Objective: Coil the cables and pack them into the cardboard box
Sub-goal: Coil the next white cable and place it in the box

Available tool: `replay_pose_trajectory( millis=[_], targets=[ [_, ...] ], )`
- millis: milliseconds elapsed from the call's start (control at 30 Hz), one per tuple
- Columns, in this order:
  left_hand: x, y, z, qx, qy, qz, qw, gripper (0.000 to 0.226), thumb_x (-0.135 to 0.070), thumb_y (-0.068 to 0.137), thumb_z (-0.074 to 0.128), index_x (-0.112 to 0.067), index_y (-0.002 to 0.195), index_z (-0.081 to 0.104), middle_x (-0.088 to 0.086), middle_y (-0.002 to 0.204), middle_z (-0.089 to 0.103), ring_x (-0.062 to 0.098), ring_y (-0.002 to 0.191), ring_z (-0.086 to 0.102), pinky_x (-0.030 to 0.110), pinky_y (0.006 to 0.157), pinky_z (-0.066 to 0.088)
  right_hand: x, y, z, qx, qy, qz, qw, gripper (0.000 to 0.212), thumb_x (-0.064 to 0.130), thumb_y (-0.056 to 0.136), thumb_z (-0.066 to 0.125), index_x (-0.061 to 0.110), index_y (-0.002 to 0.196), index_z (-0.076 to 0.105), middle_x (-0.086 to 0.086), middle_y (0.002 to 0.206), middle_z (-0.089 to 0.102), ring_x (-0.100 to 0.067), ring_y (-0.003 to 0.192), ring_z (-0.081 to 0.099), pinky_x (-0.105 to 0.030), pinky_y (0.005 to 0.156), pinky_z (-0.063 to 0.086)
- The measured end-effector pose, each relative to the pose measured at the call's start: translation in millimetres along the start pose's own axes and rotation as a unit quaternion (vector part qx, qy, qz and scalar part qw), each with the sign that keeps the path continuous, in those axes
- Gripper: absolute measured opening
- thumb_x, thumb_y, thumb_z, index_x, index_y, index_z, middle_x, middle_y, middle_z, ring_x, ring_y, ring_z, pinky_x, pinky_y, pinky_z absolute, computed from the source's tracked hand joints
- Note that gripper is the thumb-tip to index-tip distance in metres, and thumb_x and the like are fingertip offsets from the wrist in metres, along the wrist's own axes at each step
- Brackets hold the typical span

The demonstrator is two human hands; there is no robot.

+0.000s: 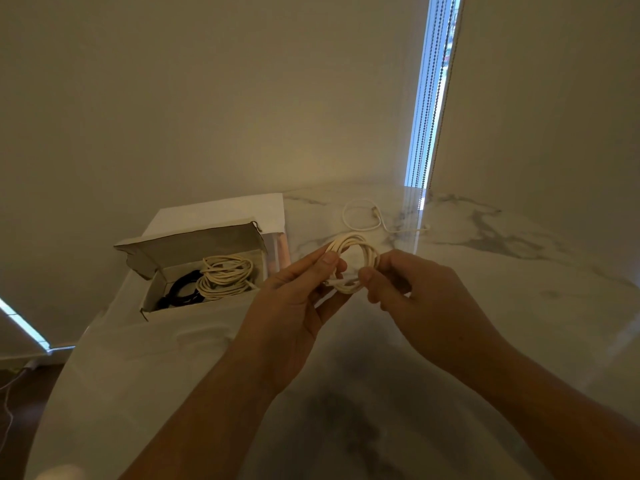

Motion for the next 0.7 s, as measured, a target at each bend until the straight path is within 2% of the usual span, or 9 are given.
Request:
replay_pose_trajectory(
  millis=[100,200,267,333,367,433,500,633,700],
  targets=[
    [2,-2,2,0.012,0.006,-0.011,1.000,0.022,-0.014,0.095,0.058,-0.001,0.103,0.074,0.021,0.101,0.071,0.025,0.096,0.070,0.038,0.090,0.059,-2,-1,4,0.015,-0.004,0.029,0.999,0.027,0.049,0.093,0.048,0.032,0.075,0.058,0.016,0.064,0.062,0.005,0.071,0.060,-0.012,0.060,0.040],
    [6,-1,2,0.010,0.019,-0.019,1.000,0.026,-0.016,0.097,0.056,0.000,0.107,0.073,0.024,0.112,0.070,0.029,0.105,0.070,0.036,0.087,0.059,-8,0,5,0.031,0.004,0.064,0.997,0.028,0.041,0.097,0.050,0.030,0.072,0.059,0.025,0.058,0.061,0.011,0.065,0.058,-0.010,0.058,0.035],
    [7,0,4,0.008,0.036,-0.017,0.999,0.037,-0.031,0.094,0.056,-0.002,0.110,0.072,0.018,0.109,0.074,0.029,0.107,0.070,0.036,0.089,0.059,-10,1,3,0.035,0.009,0.080,0.996,0.031,0.040,0.098,0.050,0.030,0.071,0.060,0.034,0.059,0.058,0.010,0.061,0.057,-0.010,0.055,0.035],
    [8,-1,7,0.019,0.058,-0.001,0.998,0.052,-0.050,0.080,0.059,-0.009,0.108,0.073,0.013,0.108,0.075,0.025,0.106,0.071,0.036,0.095,0.056,-13,1,1,0.032,0.022,0.090,0.995,0.032,0.039,0.098,0.050,0.029,0.070,0.061,0.030,0.056,0.060,0.010,0.057,0.057,-0.008,0.050,0.038],
    [8,-3,10,0.035,0.068,0.009,0.997,0.050,-0.052,0.074,0.061,-0.014,0.103,0.076,0.010,0.107,0.076,0.023,0.106,0.071,0.036,0.096,0.055,-14,2,-1,0.030,0.030,0.095,0.995,0.032,0.038,0.098,0.050,0.028,0.071,0.062,0.024,0.054,0.060,0.010,0.055,0.057,-0.007,0.049,0.040],
    [8,-6,14,0.074,0.105,0.030,0.991,0.032,-0.040,0.078,0.066,-0.019,0.099,0.079,0.007,0.106,0.076,0.020,0.107,0.071,0.031,0.096,0.054,-15,2,-2,0.031,0.040,0.101,0.994,0.031,0.035,0.098,0.052,0.025,0.072,0.064,0.020,0.051,0.060,0.010,0.053,0.056,-0.001,0.050,0.037],
    [7,-8,15,0.087,0.144,0.050,0.985,0.026,-0.025,0.088,0.062,-0.017,0.110,0.074,0.005,0.109,0.075,0.018,0.109,0.070,0.028,0.096,0.054,-14,2,-3,0.034,0.051,0.102,0.993,0.031,0.035,0.098,0.053,0.024,0.071,0.065,0.024,0.053,0.061,0.009,0.051,0.057,0.000,0.050,0.037],
    [2,-5,6,0.043,0.174,0.077,0.981,0.031,-0.032,0.085,0.059,-0.014,0.106,0.073,0.002,0.101,0.077,0.015,0.104,0.071,0.034,0.099,0.054,-11,2,-2,0.038,0.063,0.098,0.992,0.032,0.036,0.097,0.053,0.025,0.070,0.066,0.024,0.054,0.062,0.006,0.050,0.057,-0.002,0.051,0.039],
    [0,-3,3,0.030,0.216,0.090,0.972,0.032,-0.035,0.088,0.058,-0.016,0.109,0.073,0.000,0.105,0.076,0.013,0.105,0.070,0.036,0.101,0.053,-9,2,0,0.041,0.067,0.093,0.993,0.030,0.037,0.097,0.054,0.027,0.071,0.066,0.023,0.058,0.064,0.004,0.053,0.059,-0.002,0.054,0.040]
  ],
)
Point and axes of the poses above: each hand's wrist, its own y-axis towards the middle knuckle, its own z-axis out of the palm, x = y × z, the point moved 5 cm from there along y, towards the middle knuckle
